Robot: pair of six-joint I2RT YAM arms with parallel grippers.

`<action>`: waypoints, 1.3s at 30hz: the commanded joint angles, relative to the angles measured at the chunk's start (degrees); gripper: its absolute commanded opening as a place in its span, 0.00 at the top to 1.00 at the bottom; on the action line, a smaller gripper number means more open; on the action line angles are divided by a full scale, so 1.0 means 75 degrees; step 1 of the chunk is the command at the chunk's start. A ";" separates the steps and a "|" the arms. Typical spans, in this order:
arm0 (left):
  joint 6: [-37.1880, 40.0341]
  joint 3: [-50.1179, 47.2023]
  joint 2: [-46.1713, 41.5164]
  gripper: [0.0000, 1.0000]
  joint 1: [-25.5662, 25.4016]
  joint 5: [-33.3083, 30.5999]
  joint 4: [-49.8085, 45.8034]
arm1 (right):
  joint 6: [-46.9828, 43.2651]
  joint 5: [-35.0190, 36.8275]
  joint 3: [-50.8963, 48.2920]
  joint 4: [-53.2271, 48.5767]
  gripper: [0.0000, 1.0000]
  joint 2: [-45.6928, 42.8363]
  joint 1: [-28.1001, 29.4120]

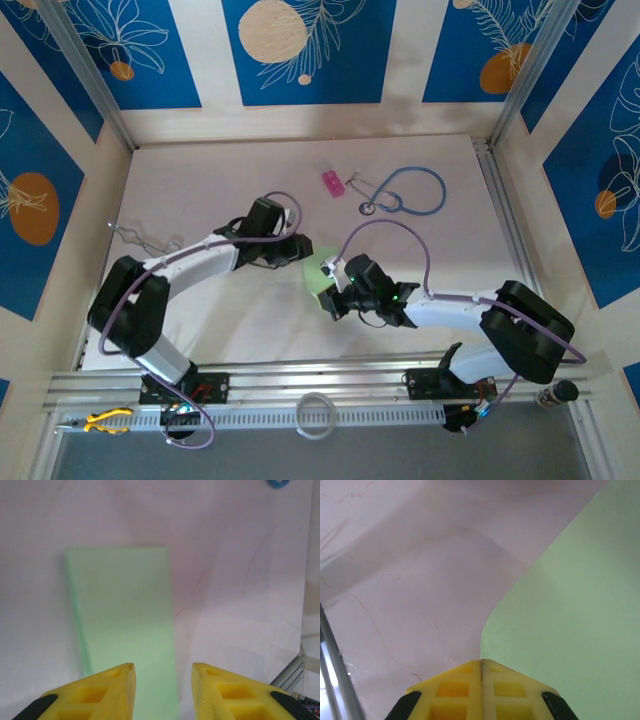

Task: Fold a paper plane with a square sheet of paper (pick it up from the middle)
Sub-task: Third fold the triangle at the center of the table.

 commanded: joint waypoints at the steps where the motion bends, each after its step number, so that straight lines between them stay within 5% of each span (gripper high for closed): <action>1: 0.0720 0.0701 0.0675 0.71 0.0101 0.0484 -0.0567 | 0.0319 -0.0420 0.0325 0.0224 0.98 0.0176 -0.0045; 15: 0.1635 0.2128 0.2785 0.78 0.0084 0.1010 -0.1424 | 0.0443 -0.0413 0.0666 0.0522 0.98 0.0881 -0.0185; 39: 0.1824 0.1891 0.3062 0.80 0.0088 0.0576 -0.1723 | -0.0555 -0.0631 0.0906 0.0252 0.98 0.1623 -0.1046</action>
